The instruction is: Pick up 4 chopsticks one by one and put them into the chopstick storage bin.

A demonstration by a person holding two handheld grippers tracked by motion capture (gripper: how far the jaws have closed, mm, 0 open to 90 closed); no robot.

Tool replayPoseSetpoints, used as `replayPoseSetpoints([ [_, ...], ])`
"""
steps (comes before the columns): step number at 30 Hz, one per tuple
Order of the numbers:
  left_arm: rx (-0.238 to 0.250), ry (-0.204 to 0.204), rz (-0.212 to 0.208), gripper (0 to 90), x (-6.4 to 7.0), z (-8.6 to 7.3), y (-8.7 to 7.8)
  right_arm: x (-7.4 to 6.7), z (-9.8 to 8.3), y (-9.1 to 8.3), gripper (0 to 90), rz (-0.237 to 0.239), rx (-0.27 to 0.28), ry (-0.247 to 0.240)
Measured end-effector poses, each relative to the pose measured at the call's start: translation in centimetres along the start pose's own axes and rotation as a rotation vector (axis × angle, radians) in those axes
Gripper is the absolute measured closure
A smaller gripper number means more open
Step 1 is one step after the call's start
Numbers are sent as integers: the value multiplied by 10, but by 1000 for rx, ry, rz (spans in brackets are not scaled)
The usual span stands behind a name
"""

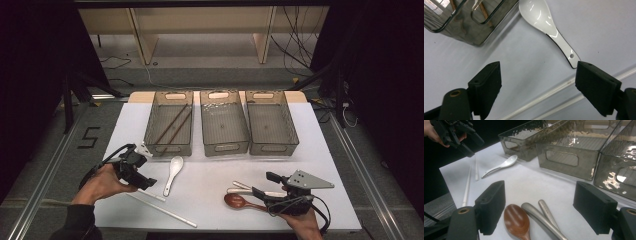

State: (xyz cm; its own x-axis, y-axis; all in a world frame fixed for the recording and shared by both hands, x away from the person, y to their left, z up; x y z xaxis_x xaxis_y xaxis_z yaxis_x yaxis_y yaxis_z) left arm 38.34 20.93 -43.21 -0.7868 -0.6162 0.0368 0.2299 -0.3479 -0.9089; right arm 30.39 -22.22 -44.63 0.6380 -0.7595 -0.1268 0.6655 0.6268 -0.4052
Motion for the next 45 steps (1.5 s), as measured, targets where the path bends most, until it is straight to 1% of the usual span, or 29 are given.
replayPoseSetpoints([
  [3, -24, -2, 5, 212, -2, -2, 4, 1, 0, 0, 263, 3, -1, 3],
  [9, -96, 5, 16, 217, -6, -10, 12, 0, 1, 2, 263, 8, -1, -1],
  [12, -116, 8, 22, 226, -8, -14, 15, 0, 1, 3, 263, 9, -3, -1],
  [14, -142, 23, 24, 229, -8, -16, 16, -1, 1, 3, 263, 10, -3, -3],
  [16, -148, 32, 24, 235, -9, -17, 17, -1, 1, 3, 263, 10, -1, -5],
  [19, -171, 61, 16, 248, -8, -18, 18, -1, 2, 2, 263, 9, -2, -2],
  [21, -174, 63, -1, 258, -6, -19, 20, -1, 2, 2, 263, 7, 0, -2],
  [24, -191, 83, -17, 274, -4, -19, 22, -2, 2, 2, 263, 8, -3, -4],
  [27, -211, 93, -22, 286, -3, -20, 23, -3, 2, 2, 263, 7, -3, -7],
  [29, -219, 112, -28, 301, -2, -20, 24, -3, 2, 2, 263, 5, -4, -6],
  [31, -227, 119, -34, 312, -1, -20, 26, -3, 2, 2, 263, 6, -3, -6],
  [34, -253, 150, -40, 328, 1, -20, 29, -4, 2, 3, 263, 7, -5, -11],
  [35, -251, 157, -42, 331, 2, -20, 31, -4, 2, 3, 263, 7, -5, -10],
  [37, -260, 164, -46, 342, 2, -19, 31, -4, 2, 3, 263, 6, -5, -9],
  [39, -274, 191, -56, 355, 3, -19, 32, -4, 2, 3, 263, 6, -6, -9],
  [40, -268, 187, -58, 362, 4, -18, 33, -4, 2, 3, 263, 6, -6, -9],
  [42, -284, 215, -65, 386, 4, -17, 34, -4, 2, 3, 263, 6, -6, -9],
  [44, -289, 218, -69, 405, 5, -16, 35, -4, 2, 3, 263, 5, -8, -10],
  [45, -295, 227, -72, 416, 5, -15, 36, -4, 2, 3, 263, 5, -8, -11],
])
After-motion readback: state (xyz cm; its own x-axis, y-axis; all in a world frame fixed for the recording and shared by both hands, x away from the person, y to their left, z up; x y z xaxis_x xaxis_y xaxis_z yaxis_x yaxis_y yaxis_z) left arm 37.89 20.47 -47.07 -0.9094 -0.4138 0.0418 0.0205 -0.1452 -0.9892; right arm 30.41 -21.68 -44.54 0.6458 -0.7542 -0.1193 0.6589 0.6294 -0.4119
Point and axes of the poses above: each handheld gripper's, and its own axes: y roughly forward along the jaws, z roughly out of its top, x roughly to its right, the point moved 2 cm from there along y, roughly forward along the jaws, and after that the axes turned 6 degrees about -z, right-handed, at the moved point
